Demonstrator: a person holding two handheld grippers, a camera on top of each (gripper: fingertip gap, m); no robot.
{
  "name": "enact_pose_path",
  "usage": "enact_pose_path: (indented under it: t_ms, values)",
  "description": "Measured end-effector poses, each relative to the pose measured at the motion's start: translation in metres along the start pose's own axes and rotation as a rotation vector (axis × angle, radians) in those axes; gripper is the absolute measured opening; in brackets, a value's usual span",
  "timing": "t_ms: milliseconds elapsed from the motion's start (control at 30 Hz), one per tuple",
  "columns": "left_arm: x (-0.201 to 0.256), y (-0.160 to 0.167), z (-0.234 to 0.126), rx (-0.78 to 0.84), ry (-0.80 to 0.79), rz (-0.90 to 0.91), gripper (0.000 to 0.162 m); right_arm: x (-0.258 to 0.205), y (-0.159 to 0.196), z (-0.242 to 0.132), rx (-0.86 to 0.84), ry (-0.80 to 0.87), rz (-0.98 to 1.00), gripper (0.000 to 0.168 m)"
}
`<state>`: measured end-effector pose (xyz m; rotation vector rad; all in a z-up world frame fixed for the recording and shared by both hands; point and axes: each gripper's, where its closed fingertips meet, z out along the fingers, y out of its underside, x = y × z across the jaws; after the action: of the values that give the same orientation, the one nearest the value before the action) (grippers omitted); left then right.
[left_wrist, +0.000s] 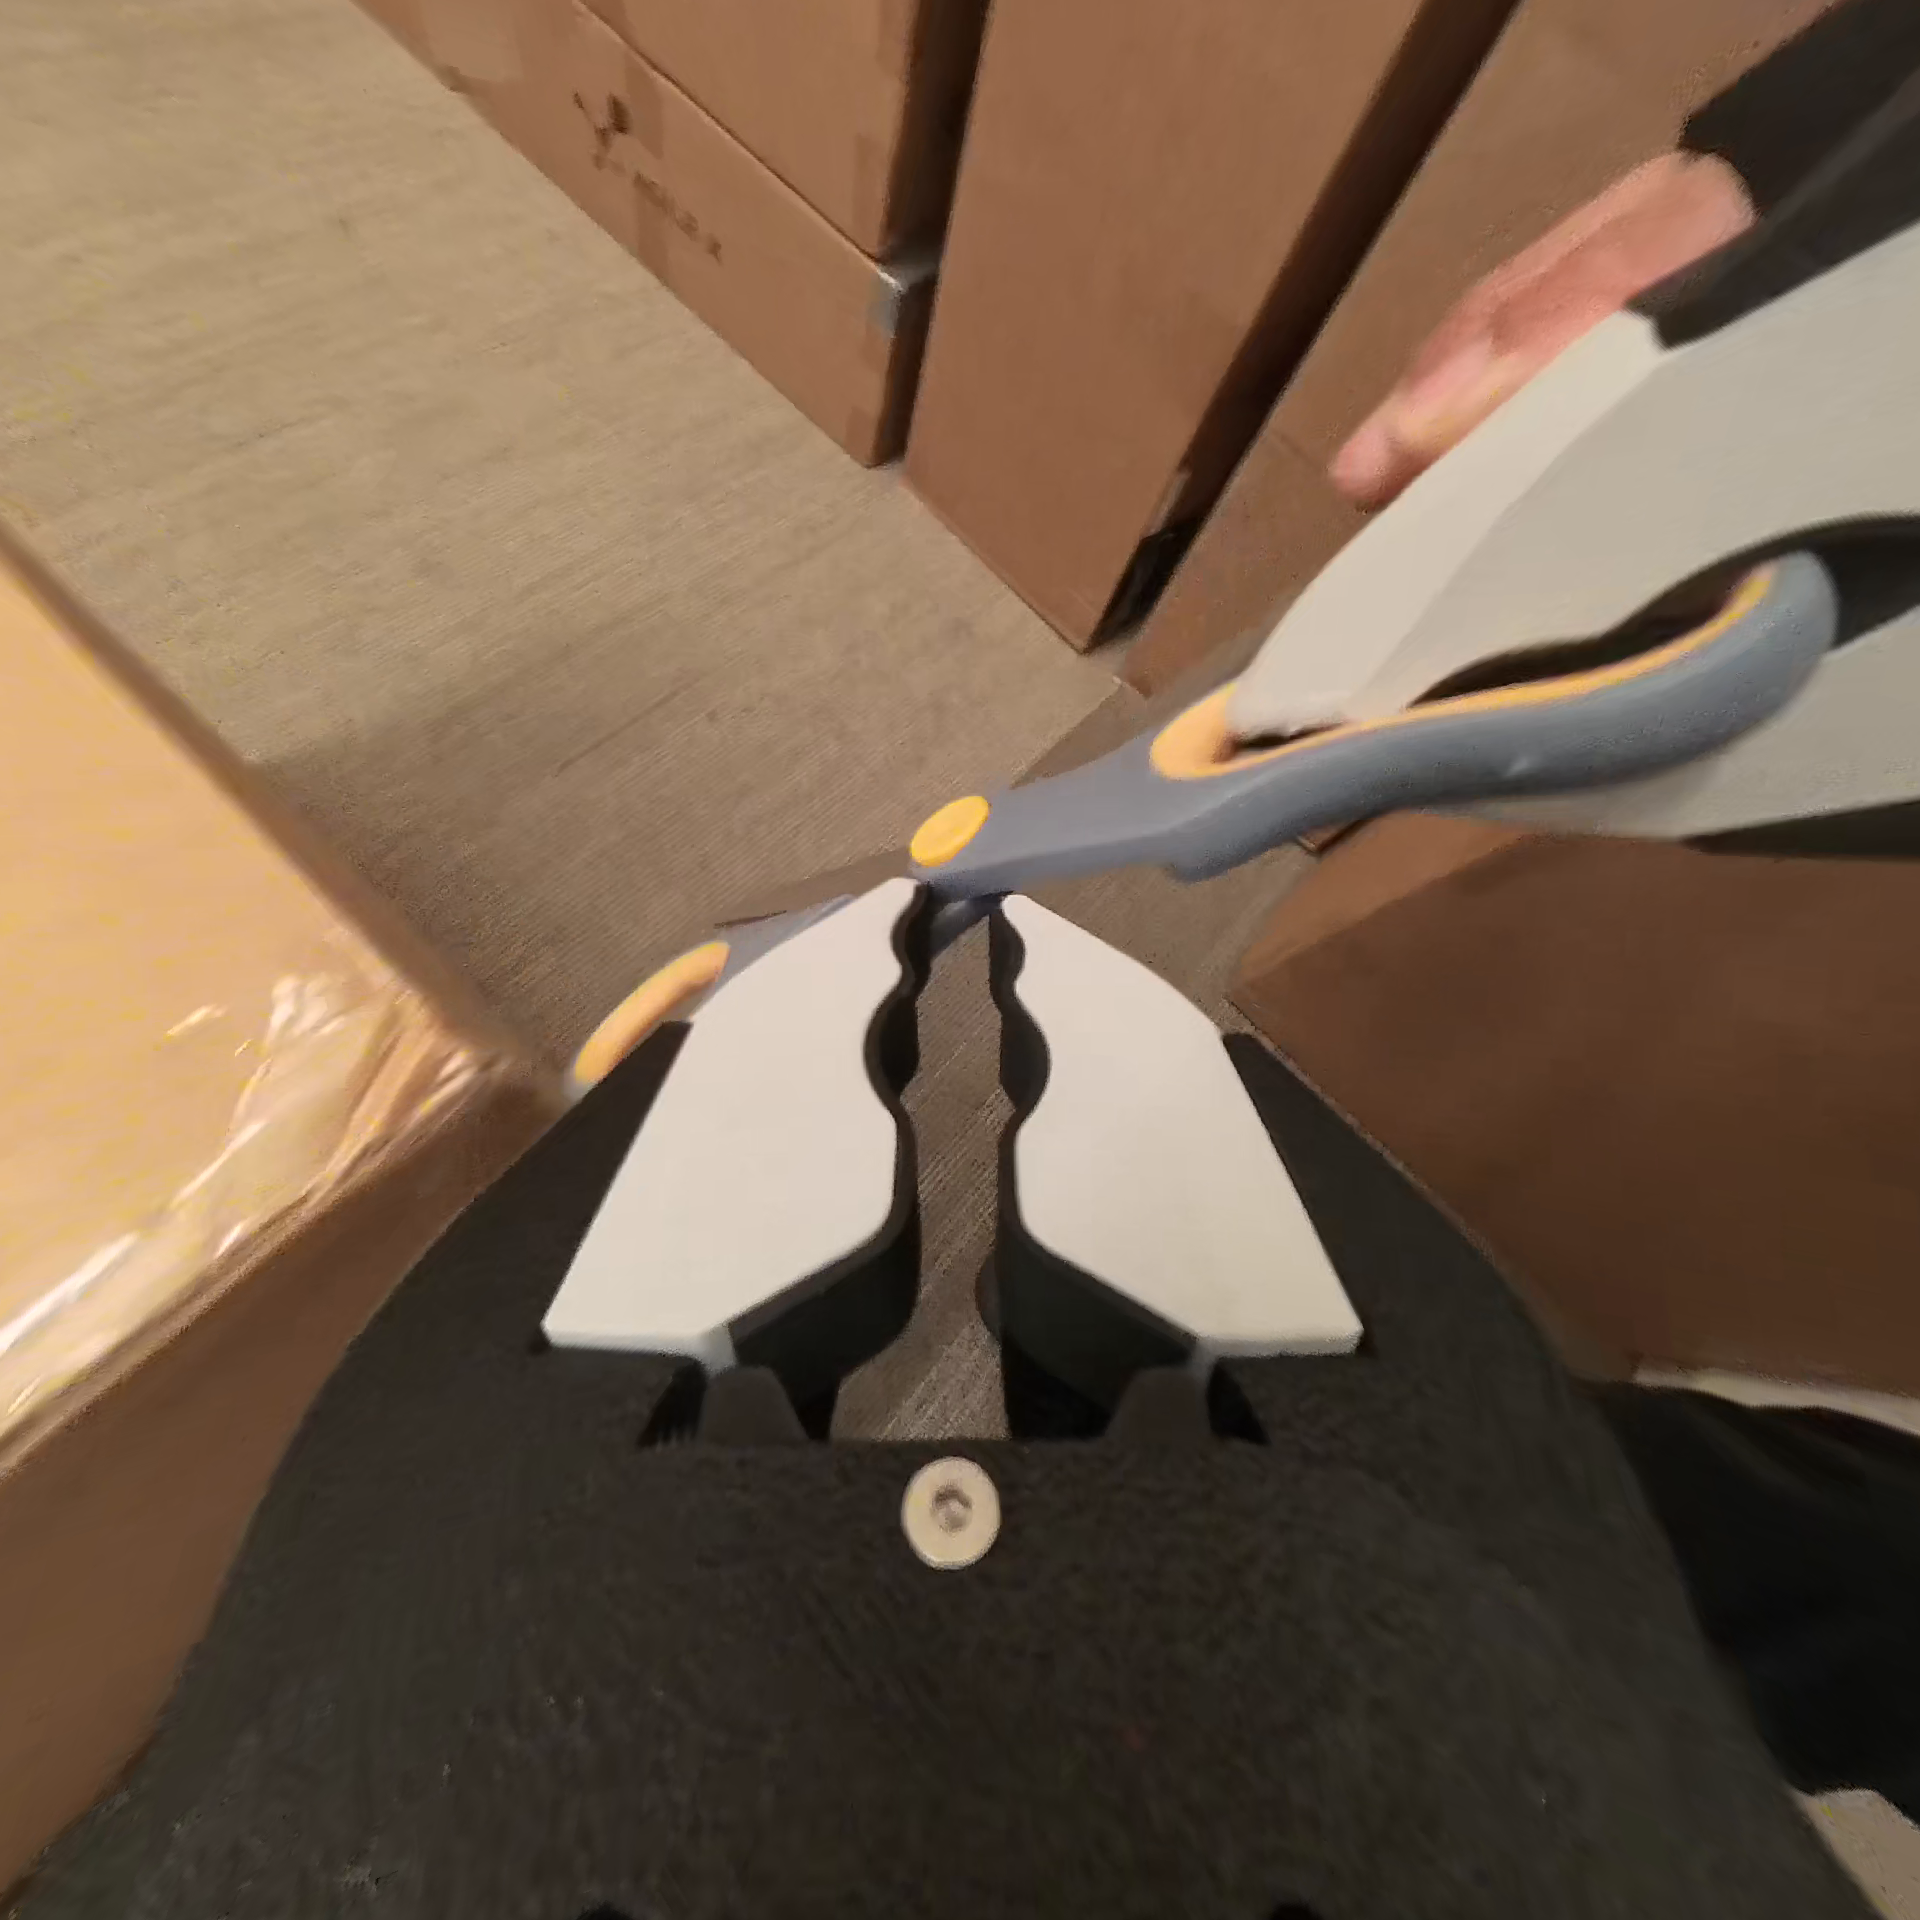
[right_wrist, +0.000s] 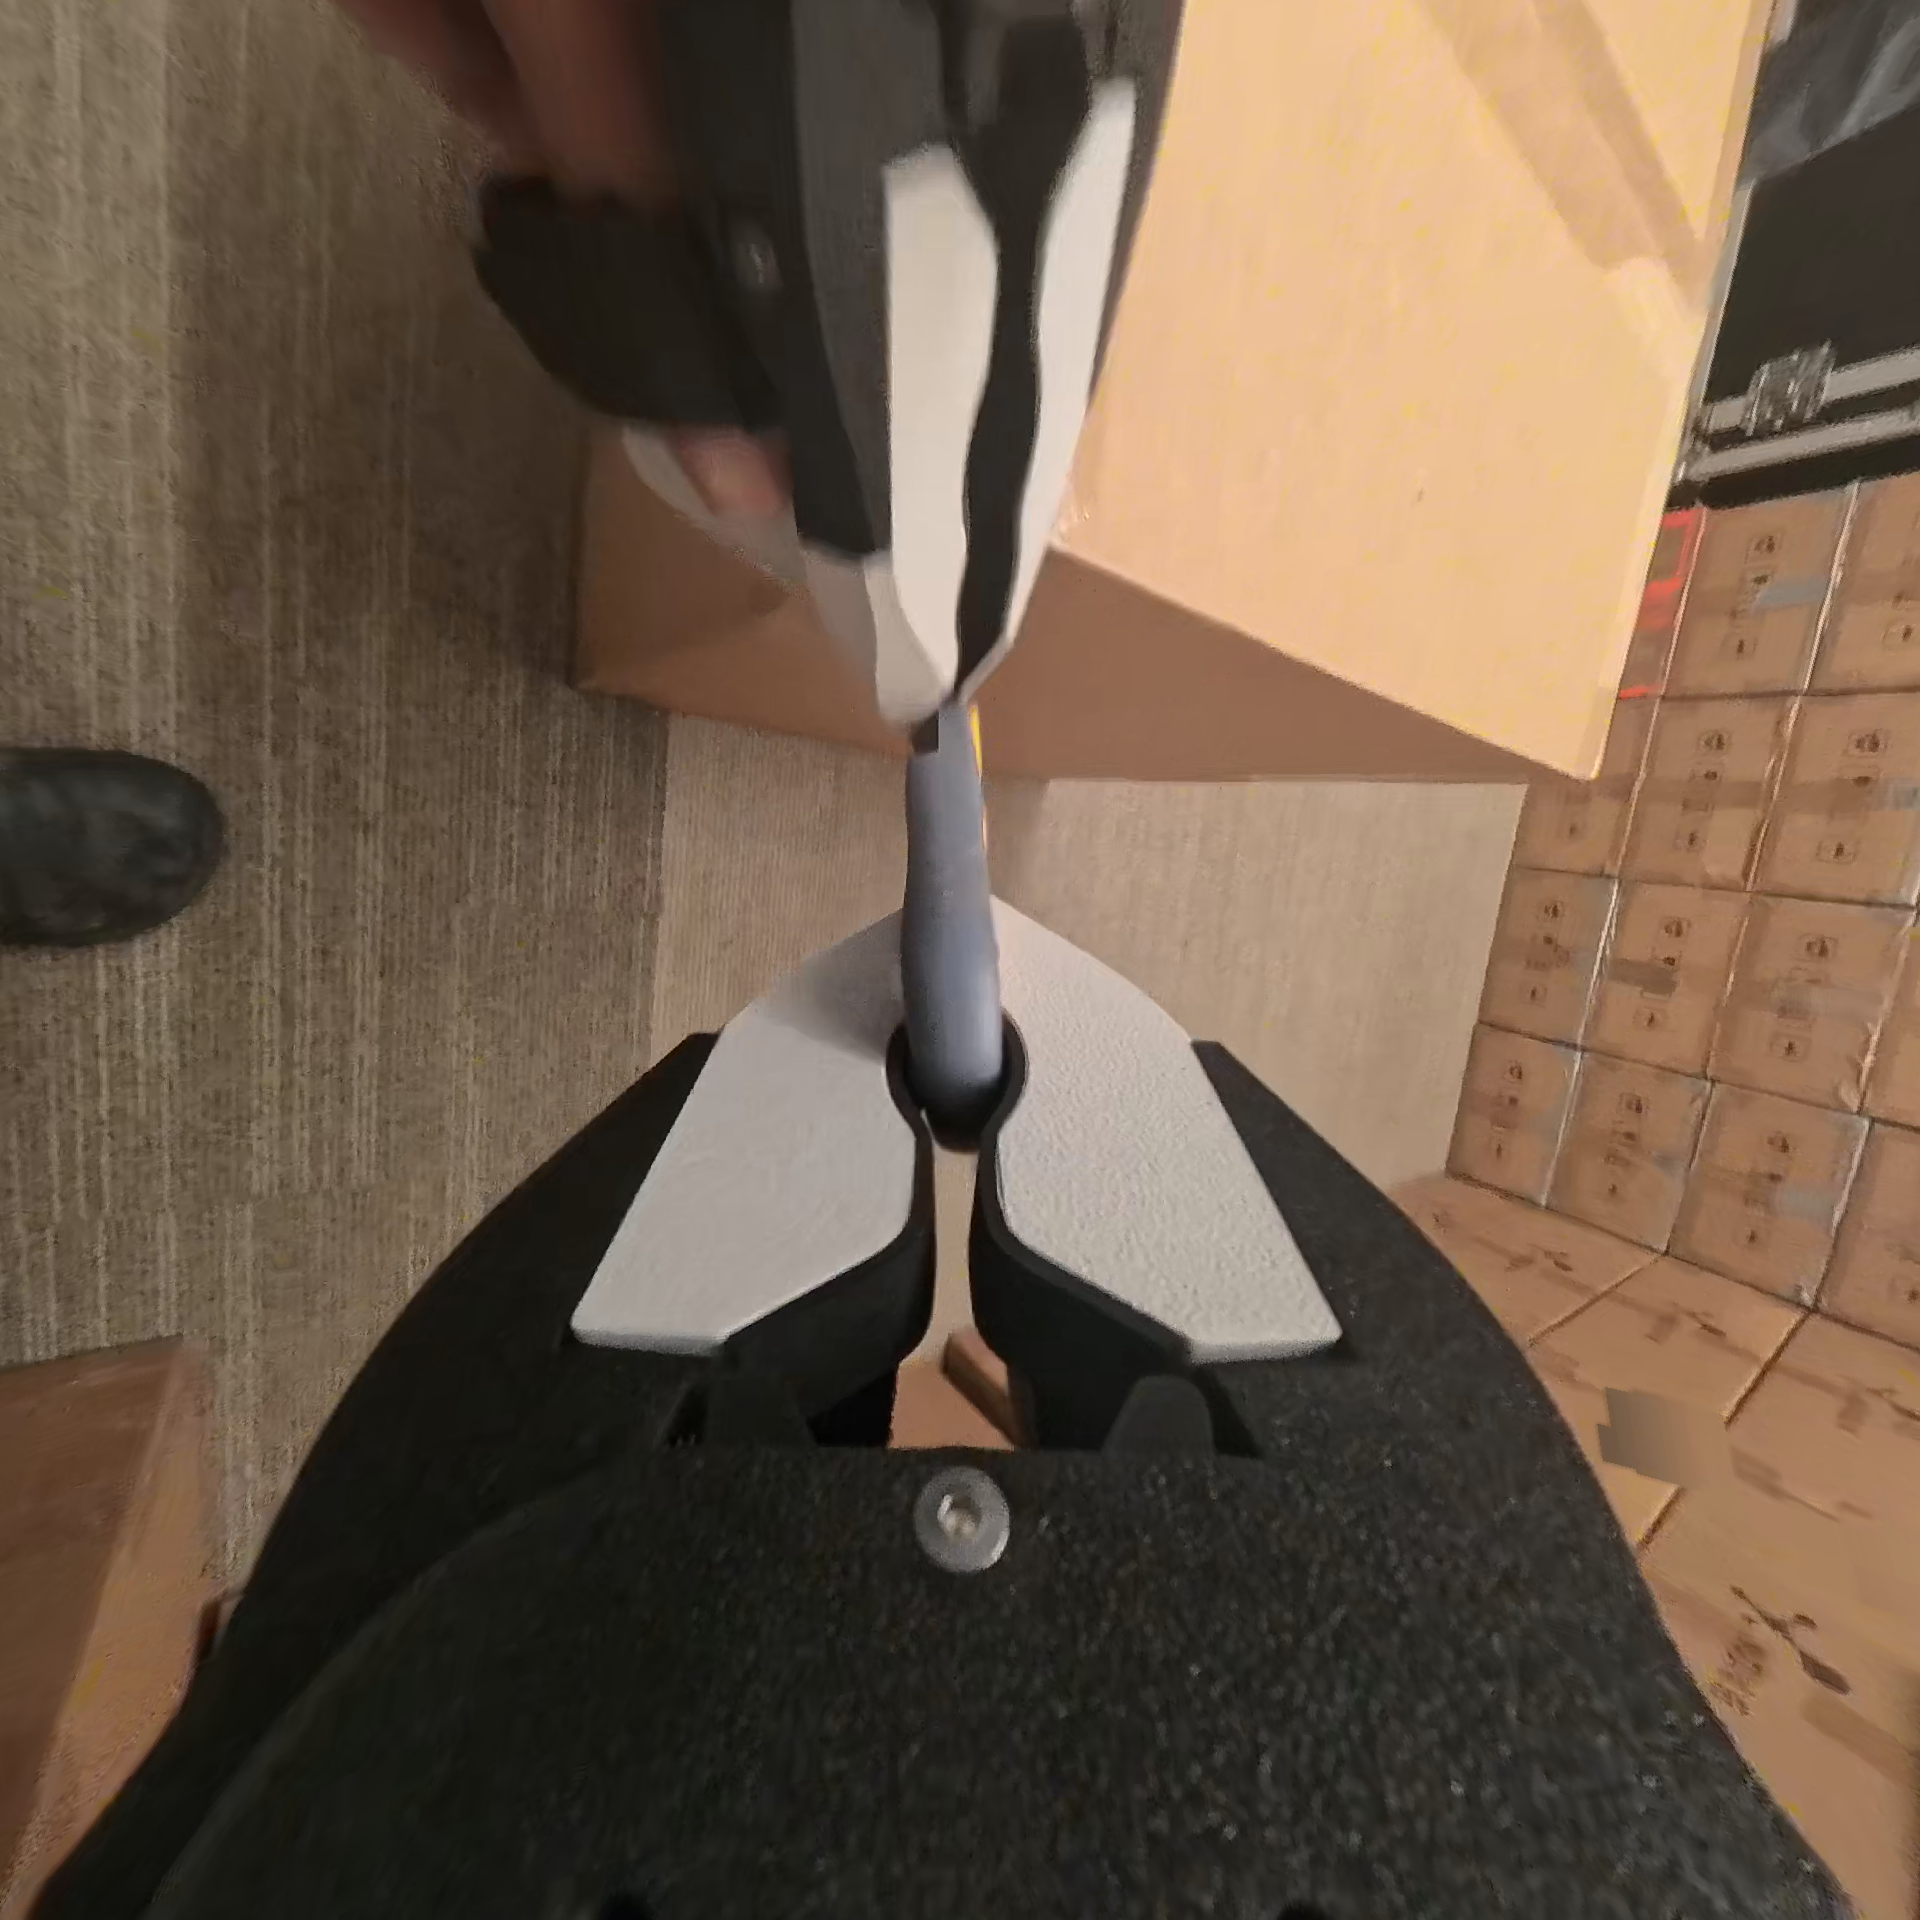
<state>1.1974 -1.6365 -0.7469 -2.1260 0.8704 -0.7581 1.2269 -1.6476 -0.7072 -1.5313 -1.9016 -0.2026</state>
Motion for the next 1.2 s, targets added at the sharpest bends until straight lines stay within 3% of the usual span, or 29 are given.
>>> enact_pose_path:
  t_ms: [67,333,600,767,1033,1200]
  values:
    - [0.006,-0.009,0.007,0.019,-0.037,0.056,0.0,-0.001,0.003,-0.002,-0.015,0.016,0.007,0.0]
    - [0.028,-0.027,0.019,0.046,0.054,0.018,0.0,0.004,0.038,-0.013,-0.051,0.017,0.14,0.0]
    - [0.022,-0.06,0.005,0.032,0.039,0.02,0.0,0.036,0.06,-0.046,-0.071,0.056,0.212,0.0]
    - [0.023,-0.117,-0.012,0.01,0.0,0.06,0.008,0.086,0.067,-0.098,-0.039,0.088,0.24,0.0]
    - [0.018,-0.22,-0.039,-0.071,-0.01,0.191,0.047,0.178,0.065,-0.196,0.084,0.077,0.205,0.0]
    - [0.023,-0.277,-0.046,-0.061,0.075,0.361,0.047,0.234,0.061,-0.243,0.123,0.043,0.195,0.0]
